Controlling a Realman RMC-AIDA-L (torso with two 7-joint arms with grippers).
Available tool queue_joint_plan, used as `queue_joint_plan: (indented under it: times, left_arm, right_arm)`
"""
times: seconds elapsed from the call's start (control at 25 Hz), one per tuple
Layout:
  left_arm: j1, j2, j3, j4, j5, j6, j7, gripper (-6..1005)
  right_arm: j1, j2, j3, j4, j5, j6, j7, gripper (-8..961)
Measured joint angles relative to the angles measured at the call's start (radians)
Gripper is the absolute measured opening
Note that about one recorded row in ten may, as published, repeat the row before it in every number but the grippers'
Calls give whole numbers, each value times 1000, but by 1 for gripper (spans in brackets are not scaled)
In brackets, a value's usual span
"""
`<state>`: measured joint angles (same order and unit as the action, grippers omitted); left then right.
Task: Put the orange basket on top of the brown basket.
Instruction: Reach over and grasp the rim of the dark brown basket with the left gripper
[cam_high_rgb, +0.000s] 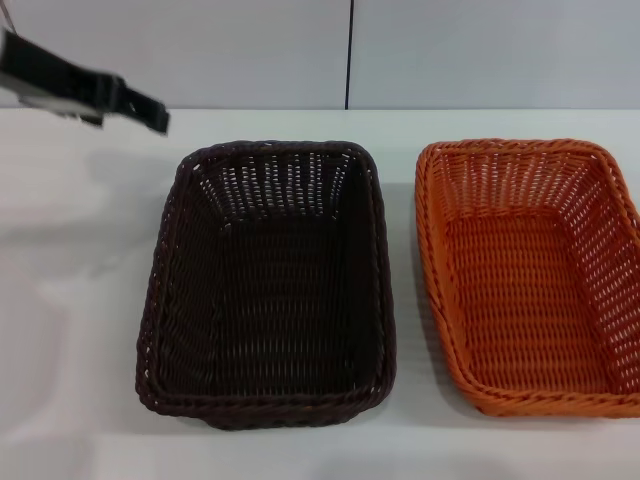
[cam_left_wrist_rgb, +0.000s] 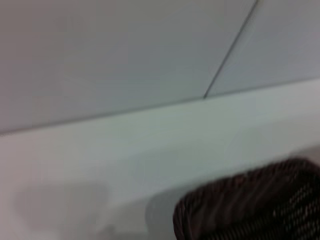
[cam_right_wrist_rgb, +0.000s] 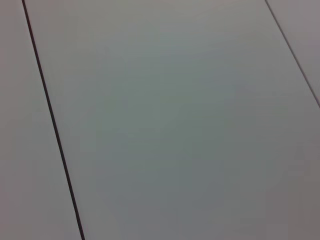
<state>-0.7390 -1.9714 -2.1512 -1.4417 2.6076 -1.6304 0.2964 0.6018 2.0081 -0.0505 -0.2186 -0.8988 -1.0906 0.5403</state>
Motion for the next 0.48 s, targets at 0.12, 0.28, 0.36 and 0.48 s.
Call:
queue_joint_plan:
  times: [0.12, 0.28, 0.36, 0.48]
  left_arm:
    - [-3, -34, -2, -13, 53, -12, -9, 802]
    - [18, -81, 8, -31, 94, -5, -78, 798]
    - [33, -83, 25, -34, 94, 5, -103, 796]
    - [74, -86, 78, -29, 82, 43, -156, 793]
  right_arm:
    - [2, -3, 0, 1, 0, 0, 0, 584]
    - [5, -6, 0, -2, 0, 0, -1, 584]
    - [5, -6, 0, -3, 0, 0, -1, 584]
    - [5, -13, 0, 2, 0, 0, -1, 584]
